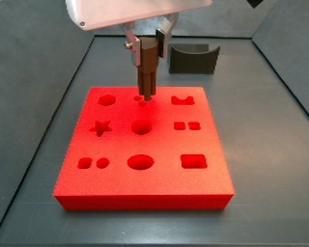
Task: Insert the 3 prong object.
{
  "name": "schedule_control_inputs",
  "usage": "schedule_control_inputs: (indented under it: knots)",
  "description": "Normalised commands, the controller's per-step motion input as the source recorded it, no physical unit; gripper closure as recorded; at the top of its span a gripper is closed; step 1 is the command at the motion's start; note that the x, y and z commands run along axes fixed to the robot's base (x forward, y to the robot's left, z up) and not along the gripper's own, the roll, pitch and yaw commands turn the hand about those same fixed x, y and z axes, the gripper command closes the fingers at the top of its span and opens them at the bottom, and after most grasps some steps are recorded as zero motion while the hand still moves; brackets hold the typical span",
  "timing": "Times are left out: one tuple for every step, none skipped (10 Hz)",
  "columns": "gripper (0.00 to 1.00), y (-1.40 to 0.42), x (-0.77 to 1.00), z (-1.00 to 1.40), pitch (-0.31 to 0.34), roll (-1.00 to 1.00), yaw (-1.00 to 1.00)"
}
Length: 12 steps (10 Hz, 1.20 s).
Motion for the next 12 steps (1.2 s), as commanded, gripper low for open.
schedule_control_inputs:
  knots:
    - [1.0, 0.0, -0.05, -0.11, -0.044, 0.11, -0.05]
    - [1.0, 0.0, -0.16, -0.14, -0.043, 0.05, -0.07]
    - [1.0, 0.0, -0.17, -0.15, -0.044, 0.02, -0.06]
    - [1.0, 0.0, -0.11, -0.14, -0.043, 0.01, -0.01]
    - [1.0, -0.01, 0.0, -0.19, -0.05, 0.04, 0.0]
    - [1.0, -0.03, 0.02, -0.22, -0.044, 0.08, 0.0]
    - [1.0, -0.07, 0.01, -0.18, -0.023, 0.07, 0.0]
    - [1.0, -0.07, 0.0, -0.17, -0.023, 0.08, 0.0]
    - [1.0, -0.05, 0.0, -0.21, -0.021, 0.1, 0.0]
    - [1.0, -0.08, 0.0, -0.19, -0.006, 0.11, 0.0]
    - [1.0, -0.06, 0.09, -0.13, 0.0, 0.12, 0.0]
    - [1.0, -0.01, 0.26, -0.08, 0.0, 0.11, 0.0]
